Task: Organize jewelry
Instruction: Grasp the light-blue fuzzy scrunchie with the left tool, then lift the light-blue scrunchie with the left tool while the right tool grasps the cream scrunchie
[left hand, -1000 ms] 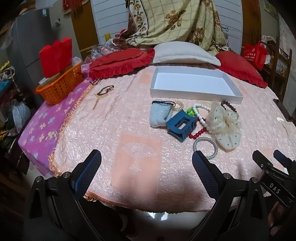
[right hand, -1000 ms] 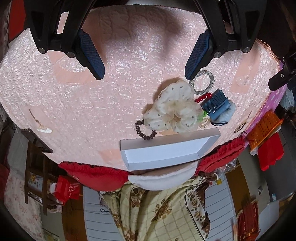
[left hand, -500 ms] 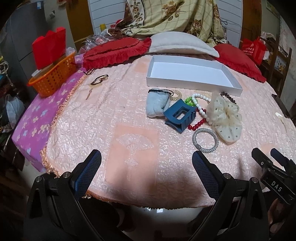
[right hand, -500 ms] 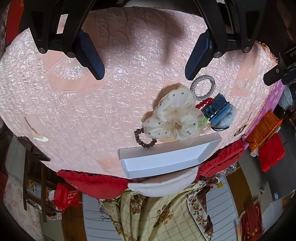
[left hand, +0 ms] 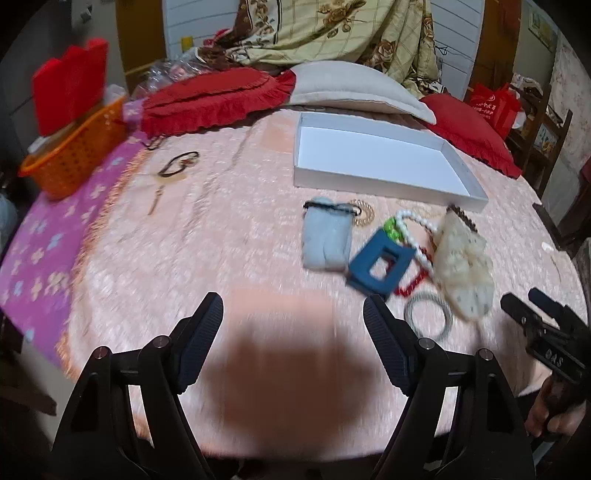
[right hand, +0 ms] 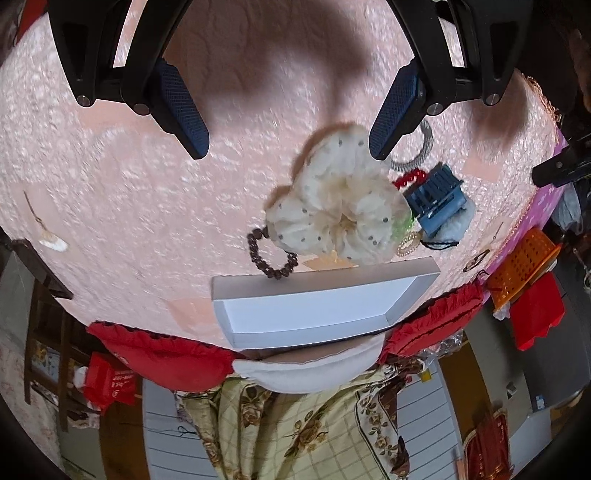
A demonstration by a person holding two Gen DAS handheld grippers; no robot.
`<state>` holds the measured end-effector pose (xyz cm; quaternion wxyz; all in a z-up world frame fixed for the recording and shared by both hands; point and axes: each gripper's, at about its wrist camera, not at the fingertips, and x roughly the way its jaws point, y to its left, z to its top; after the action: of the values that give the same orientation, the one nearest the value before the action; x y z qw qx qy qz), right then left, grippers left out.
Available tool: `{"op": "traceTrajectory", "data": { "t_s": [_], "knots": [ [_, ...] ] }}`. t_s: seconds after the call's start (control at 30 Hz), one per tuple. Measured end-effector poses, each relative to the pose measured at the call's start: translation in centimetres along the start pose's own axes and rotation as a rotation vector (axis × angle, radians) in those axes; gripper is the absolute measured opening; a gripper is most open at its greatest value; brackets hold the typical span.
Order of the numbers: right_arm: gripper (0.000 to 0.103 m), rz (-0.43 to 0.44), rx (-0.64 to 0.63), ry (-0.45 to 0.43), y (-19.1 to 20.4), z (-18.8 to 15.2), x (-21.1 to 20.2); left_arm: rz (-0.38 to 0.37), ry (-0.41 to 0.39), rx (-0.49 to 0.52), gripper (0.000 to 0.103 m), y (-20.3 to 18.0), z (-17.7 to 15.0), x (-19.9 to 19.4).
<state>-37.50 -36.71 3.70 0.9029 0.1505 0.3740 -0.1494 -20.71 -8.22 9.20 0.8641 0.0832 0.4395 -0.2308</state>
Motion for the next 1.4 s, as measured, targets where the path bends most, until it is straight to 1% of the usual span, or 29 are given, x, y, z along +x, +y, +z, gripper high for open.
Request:
{"op": "traceTrajectory", "data": {
  "t_s": [0.13, 0.23, 0.33, 0.4, 0.43, 0.47, 0.53, 0.57, 0.6, 0.67, 0.7, 0.73, 0.77, 0.8, 0.83, 0.87, 0.9, 0.97, 1.0, 1.03, 1.07, 1.1, 1.13, 1.17, 1.23, 1.27, 1.3, 1.37, 1.4],
  "knots": [
    [0.088, 0.008, -0.011, -0.013, 0.2, 0.9, 0.7, -0.061, 0.01, -0.022, 0.079, 0.5, 2.6, 2.7],
    [0.088, 0.009, -0.016, -0.02, 0.3, 1.1, 1.0, -0.079, 0.02, 0.01, 0.077, 0.2, 4.3, 5.3],
    [0.088, 0.024, -0.009, -0.014, 0.0, 1.1, 1.5, -0.103, 0.07, 0.037, 0.069, -0.1, 5.3, 7.9],
    [0.088, 0.034, 0.0, -0.003, -0.2, 1.2, 1.9, -0.12, 0.118, 0.038, 0.055, 0.1, 5.7, 9.9],
    [0.088, 0.037, 0.004, -0.002, -0.3, 1.3, 2.1, -0.131, 0.13, 0.032, 0.053, 0.2, 5.7, 10.5],
    [0.088, 0.038, 0.005, -0.003, -0.3, 1.3, 2.2, -0.162, 0.143, 0.014, 0.048, 0.4, 5.8, 11.0],
    [0.088, 0.04, 0.003, -0.006, -0.4, 1.6, 2.4, -0.248, 0.156, -0.031, 0.028, 0.7, 5.8, 11.7],
    [0.088, 0.046, 0.002, -0.007, -0.4, 1.7, 2.6, -0.286, 0.161, -0.042, 0.022, 0.7, 5.8, 11.7],
    [0.088, 0.054, 0.0, -0.006, -0.4, 2.0, 2.8, -0.29, 0.152, -0.046, 0.017, 0.6, 5.8, 11.3],
    [0.088, 0.062, -0.001, 0.003, -0.3, 2.4, 3.4, -0.306, 0.15, -0.035, 0.014, 0.3, 5.9, 10.3],
    [0.088, 0.066, 0.003, 0.007, -0.2, 2.5, 3.6, -0.313, 0.143, -0.02, 0.013, 0.0, 6.0, 9.1],
    [0.088, 0.069, 0.008, 0.01, -0.2, 2.6, 3.8, -0.299, 0.122, 0.009, 0.013, -0.3, 6.1, 7.7],
    [0.088, 0.073, 0.014, 0.013, -0.2, 2.8, 4.0, -0.263, 0.073, 0.076, 0.013, -1.1, 6.2, 5.6],
    [0.088, 0.075, 0.019, 0.013, -0.1, 2.9, 4.2, -0.219, 0.045, 0.131, 0.013, -1.6, 6.2, 4.3],
    [0.088, 0.075, 0.019, 0.011, -0.1, 3.0, 4.4, -0.153, 0.019, 0.191, 0.013, -2.3, 6.1, 3.3],
    [0.088, 0.075, 0.016, 0.01, 0.0, 2.9, 4.4, -0.069, -0.011, 0.255, 0.013, -2.9, 5.9, 2.4],
    [0.088, 0.075, 0.012, 0.009, 0.1, 2.9, 4.5, 0.058, -0.052, 0.34, 0.013, -3.8, 5.5, 1.7],
    [0.088, 0.074, 0.005, 0.012, 0.2, 2.8, 4.5, 0.29, -0.077, 0.516, 0.013, -5.2, 4.2, 2.0],
    [0.088, 0.07, 0.0, 0.014, 0.3, 2.7, 4.5, 0.296, -0.056, 0.547, 0.013, -5.3, 3.8, 2.2],
    [0.088, 0.068, -0.003, 0.015, 0.3, 2.7, 4.5, 0.239, -0.011, 0.55, 0.013, -5.1, 3.6, 2.3],
    [0.088, 0.067, -0.003, 0.016, 0.3, 2.7, 4.4, 0.119, 0.055, 0.527, 0.013, -4.5, 3.6, 2.3],
    [0.088, 0.066, 0.001, 0.014, 0.2, 2.7, 4.3, -0.019, 0.13, 0.495, 0.013, -3.9, 3.6, 2.6],
    [0.088, 0.066, 0.006, 0.012, 0.1, 2.6, 4.2, -0.079, 0.168, 0.467, 0.013, -3.4, 3.5, 2.8],
    [0.088, 0.067, 0.012, 0.011, 0.0, 2.7, 4.1, -0.113, 0.176, 0.445, 0.013, -2.8, 3.4, 2.6],
    [0.088, 0.069, 0.016, 0.007, -0.3, 2.6, 3.9, -0.177, 0.149, 0.42, 0.013, -2.1, 3.6, 1.5],
    [0.088, 0.066, 0.014, 0.005, -0.3, 2.6, 3.8, -0.196, 0.143, 0.397, 0.013, -1.6, 3.8, 1.1],
    [0.088, 0.063, 0.012, 0.005, -0.4, 2.6, 3.8, -0.228, 0.131, 0.356, 0.013, -1.0, 4.4, 0.6],
    [0.088, 0.063, 0.017, 0.009, -0.5, 2.5, 3.9, -0.388, 0.09, 0.25, 0.013, 0.6, 6.0, -0.1],
    [0.088, 0.065, 0.022, 0.012, -0.7, 2.4, 3.8, -0.42, 0.111, 0.198, 0.013, 0.5, 6.7, 0.7]
  ]
}}
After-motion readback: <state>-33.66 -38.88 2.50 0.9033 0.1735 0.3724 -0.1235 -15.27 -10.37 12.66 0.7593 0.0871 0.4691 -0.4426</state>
